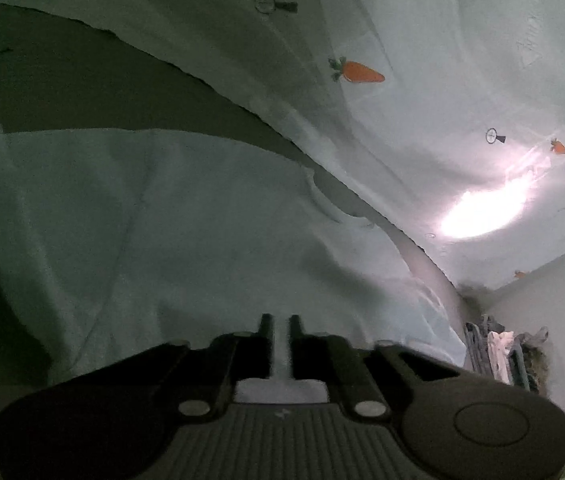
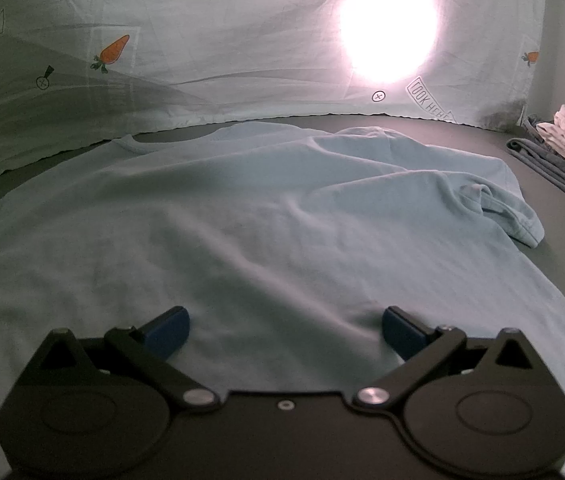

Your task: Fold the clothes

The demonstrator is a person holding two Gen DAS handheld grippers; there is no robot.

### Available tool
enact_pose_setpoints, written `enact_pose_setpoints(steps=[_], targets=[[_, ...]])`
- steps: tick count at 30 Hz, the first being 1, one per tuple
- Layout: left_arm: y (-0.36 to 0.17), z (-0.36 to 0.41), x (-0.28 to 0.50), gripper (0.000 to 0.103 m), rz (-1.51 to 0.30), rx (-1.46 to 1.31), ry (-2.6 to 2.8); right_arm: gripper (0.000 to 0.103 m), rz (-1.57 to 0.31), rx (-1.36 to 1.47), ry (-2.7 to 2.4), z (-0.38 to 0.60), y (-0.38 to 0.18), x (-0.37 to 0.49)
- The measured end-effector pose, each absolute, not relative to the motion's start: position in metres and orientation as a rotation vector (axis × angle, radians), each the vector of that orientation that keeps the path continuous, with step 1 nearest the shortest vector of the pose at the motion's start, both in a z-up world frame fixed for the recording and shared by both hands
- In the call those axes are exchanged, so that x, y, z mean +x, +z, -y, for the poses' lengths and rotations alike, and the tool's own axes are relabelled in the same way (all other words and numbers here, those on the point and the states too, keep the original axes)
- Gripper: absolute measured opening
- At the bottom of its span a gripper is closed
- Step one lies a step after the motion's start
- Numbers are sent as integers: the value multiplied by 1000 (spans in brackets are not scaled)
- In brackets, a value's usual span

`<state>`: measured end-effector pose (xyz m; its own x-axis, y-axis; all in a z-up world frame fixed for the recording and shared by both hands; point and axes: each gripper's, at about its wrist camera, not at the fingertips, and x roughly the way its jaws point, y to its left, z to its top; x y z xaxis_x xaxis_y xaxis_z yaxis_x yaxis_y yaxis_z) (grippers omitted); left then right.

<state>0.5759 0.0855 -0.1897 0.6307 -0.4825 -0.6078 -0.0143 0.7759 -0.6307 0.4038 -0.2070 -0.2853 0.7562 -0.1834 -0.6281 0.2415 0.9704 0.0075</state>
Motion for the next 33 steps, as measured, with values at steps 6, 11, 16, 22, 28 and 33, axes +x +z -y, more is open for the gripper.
enact_pose_setpoints(steps=[6,11,16,22,28,33], targets=[[-169,-134,551,68,-795,-599,65,103,-674,90,-233,207,-285,403],[-177,-147,561,78,-784,-538,202,103,-675,90,-233,207,-285,403],[-191,-144,590,48,-789,-503,250,103,-675,90,-232,207,-285,403],[-171,-82,608,7,-749,-430,-15,103,-674,90,-232,207,-285,403],[-179,1,601,15,-847,-285,-367,103,-675,91,-232,207,-285,403],[-179,-24,588,36,-865,-425,-394,103,-678,96,-230,207,-285,403]])
